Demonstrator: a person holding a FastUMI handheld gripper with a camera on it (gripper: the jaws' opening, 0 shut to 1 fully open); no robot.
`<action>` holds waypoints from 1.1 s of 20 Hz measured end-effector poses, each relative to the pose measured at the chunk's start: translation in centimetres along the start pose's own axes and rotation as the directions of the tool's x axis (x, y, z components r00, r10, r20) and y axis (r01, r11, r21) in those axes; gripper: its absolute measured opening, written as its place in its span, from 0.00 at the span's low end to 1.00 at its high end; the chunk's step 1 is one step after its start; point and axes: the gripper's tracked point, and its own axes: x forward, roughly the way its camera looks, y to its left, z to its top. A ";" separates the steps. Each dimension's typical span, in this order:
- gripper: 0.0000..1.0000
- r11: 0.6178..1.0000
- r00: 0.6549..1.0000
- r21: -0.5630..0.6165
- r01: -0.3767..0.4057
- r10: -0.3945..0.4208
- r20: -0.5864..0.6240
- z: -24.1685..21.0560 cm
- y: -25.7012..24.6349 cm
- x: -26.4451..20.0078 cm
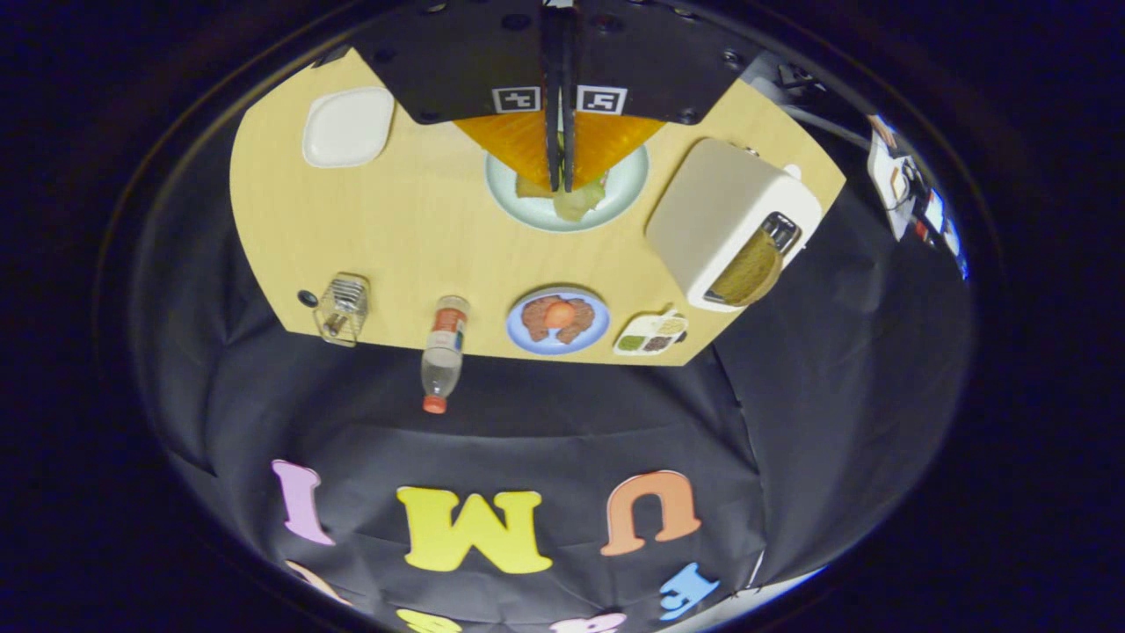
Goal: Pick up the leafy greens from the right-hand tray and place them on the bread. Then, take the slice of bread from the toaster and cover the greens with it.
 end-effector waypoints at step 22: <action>0.01 0.995 0.972 0.084 0.061 -0.040 -0.233 -2.7 -0.4 14.4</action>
